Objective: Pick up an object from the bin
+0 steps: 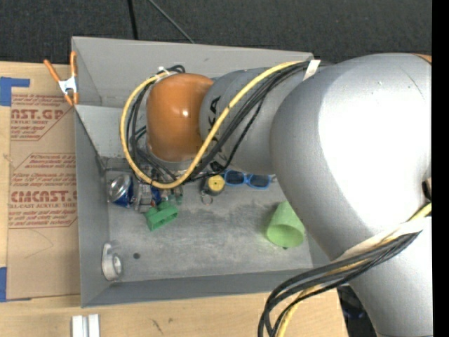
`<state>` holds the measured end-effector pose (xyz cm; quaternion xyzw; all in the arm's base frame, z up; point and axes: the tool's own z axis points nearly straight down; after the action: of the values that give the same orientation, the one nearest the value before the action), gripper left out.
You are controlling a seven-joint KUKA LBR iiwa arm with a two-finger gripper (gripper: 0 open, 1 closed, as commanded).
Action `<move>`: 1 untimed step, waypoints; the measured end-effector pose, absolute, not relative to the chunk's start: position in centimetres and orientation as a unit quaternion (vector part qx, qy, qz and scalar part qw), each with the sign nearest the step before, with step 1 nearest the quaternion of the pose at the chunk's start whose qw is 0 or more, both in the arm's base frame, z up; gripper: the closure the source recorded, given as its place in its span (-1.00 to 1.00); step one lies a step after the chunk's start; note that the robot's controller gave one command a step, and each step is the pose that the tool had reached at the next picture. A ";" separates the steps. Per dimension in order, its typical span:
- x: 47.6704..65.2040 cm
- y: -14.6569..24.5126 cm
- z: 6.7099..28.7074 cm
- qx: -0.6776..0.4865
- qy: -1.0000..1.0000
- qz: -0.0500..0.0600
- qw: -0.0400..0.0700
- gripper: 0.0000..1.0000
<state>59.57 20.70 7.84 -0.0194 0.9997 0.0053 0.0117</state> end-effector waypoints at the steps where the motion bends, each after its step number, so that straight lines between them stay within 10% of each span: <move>1: 52.0 22.9 15.0 -0.033 0.999 0.002 0.001 1.00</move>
Offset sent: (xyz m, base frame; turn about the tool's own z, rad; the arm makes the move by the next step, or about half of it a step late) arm -0.0736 0.0183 0.0674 -0.0219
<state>52.03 22.93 15.02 -0.0332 0.9994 0.0022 0.0015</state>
